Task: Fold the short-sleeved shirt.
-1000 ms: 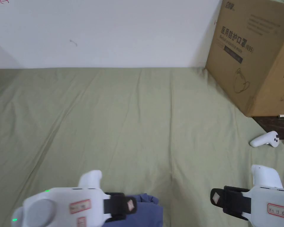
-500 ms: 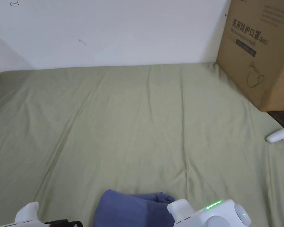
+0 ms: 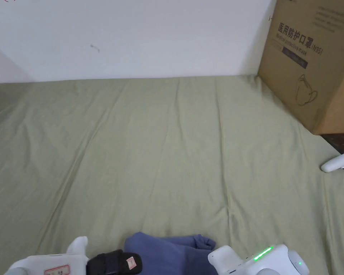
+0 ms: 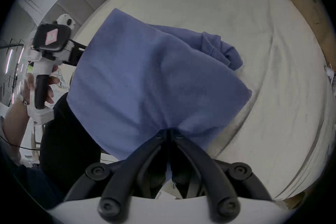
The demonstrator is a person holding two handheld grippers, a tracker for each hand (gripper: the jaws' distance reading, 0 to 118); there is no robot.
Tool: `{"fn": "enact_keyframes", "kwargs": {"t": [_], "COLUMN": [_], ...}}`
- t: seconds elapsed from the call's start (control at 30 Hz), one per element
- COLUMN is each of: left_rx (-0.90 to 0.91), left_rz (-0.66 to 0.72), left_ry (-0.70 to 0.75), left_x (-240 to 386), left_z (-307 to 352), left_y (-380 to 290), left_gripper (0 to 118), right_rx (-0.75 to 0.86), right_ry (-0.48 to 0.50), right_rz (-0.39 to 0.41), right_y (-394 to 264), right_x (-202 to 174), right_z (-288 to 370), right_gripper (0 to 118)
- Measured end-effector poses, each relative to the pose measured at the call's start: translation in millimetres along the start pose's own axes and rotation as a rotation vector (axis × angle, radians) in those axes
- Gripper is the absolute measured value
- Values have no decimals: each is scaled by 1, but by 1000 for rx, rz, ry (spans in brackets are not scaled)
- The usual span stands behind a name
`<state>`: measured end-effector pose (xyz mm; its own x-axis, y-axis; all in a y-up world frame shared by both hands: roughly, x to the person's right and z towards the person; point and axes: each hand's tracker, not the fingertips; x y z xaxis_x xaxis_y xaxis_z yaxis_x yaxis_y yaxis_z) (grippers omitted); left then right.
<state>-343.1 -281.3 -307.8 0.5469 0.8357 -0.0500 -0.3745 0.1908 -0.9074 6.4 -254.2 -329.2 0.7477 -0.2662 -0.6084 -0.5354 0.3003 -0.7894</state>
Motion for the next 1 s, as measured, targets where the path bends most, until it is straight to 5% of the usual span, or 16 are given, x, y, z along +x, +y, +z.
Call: {"fn": "enact_keyframes", "kwargs": {"t": [0.27, 0.33, 0.37, 0.4, 0.47, 0.6, 0.73, 1.0], "left_rx": [-136, -125, -121, -124, -108, -64, 77, 194], "left_rz": [141, 42, -11, -43, 37, -206, -287, -374], "left_ry": [-359, -208, -75, 58, -77, 81, 95, 557], "left_x": [-16, -3, 0, -4, -9, 35, 61, 42], "left_z": [-47, -55, -61, -66, -55, -39, 21, 156], "left_y": [6, 0, -2, -5, -2, -12, -11, 44], "left_gripper": [115, 85, 31, 22, 22, 22, 22, 22], "right_rx": [20, 24, 25, 27, 37, 76, 194, 307], "right_ry": [15, 18, 21, 29, 46, 74, 45, -60], "right_rz": [-34, -41, -52, -64, -113, -183, -177, -139], "right_y": [-5, -5, -6, -6, -7, -7, -5, 9], "right_x": [2, 3, 4, 5, 7, 7, 2, -7], "right_z": [2, 1, 1, 2, 4, 26, 68, 125], "right_gripper": [3, 3, 3, 3, 3, 3, 3, 3]}}
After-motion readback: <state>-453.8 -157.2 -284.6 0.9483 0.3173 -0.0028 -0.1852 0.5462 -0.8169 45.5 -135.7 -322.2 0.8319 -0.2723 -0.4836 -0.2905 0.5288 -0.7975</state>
